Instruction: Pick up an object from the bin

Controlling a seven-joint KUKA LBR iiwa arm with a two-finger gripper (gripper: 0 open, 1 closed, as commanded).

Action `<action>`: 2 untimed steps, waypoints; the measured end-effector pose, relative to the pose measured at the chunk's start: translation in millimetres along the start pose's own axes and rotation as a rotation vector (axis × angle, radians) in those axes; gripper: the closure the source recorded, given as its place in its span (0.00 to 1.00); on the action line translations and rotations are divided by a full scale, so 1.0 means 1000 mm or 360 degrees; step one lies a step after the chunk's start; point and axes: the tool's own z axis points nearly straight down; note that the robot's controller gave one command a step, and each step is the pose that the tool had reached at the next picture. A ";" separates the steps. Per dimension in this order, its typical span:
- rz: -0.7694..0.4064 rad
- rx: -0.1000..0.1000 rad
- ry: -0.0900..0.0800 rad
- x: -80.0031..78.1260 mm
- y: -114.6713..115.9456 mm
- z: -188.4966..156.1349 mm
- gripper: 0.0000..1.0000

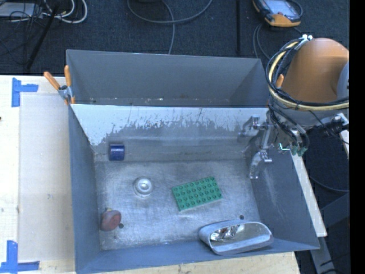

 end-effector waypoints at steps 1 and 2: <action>-0.0283 0.0000 -0.0011 0.041 0.058 0.127 0.00; -0.0287 0.0002 -0.0013 0.040 0.057 0.125 1.00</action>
Offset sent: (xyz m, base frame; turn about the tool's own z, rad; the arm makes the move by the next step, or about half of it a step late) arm -0.0409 0.0562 -0.1241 -0.1784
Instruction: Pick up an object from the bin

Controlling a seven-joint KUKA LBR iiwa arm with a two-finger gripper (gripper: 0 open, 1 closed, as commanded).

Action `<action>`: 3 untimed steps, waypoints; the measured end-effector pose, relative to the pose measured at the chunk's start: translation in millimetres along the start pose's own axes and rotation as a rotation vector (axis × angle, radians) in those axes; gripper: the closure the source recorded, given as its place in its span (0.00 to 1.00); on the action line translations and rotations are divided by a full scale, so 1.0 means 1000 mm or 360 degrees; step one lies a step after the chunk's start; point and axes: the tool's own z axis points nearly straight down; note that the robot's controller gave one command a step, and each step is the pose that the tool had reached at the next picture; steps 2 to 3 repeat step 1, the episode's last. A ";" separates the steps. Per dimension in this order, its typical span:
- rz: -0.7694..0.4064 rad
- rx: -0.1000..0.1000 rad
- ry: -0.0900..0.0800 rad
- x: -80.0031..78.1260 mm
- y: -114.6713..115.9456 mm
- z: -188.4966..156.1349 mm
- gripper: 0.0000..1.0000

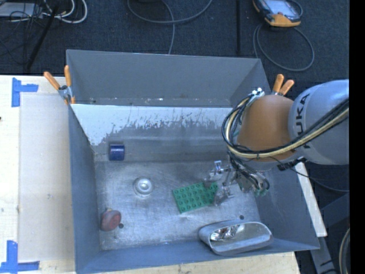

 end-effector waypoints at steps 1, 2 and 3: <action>-0.0403 0.0003 -0.0007 0.046 0.003 -0.146 1.00; -0.0403 0.0003 -0.0007 0.046 0.003 -0.146 1.00; -0.0403 0.0003 -0.0007 0.046 0.003 -0.146 1.00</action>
Offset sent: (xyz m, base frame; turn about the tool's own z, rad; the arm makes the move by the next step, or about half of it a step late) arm -0.0472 -0.0061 0.1439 -0.2547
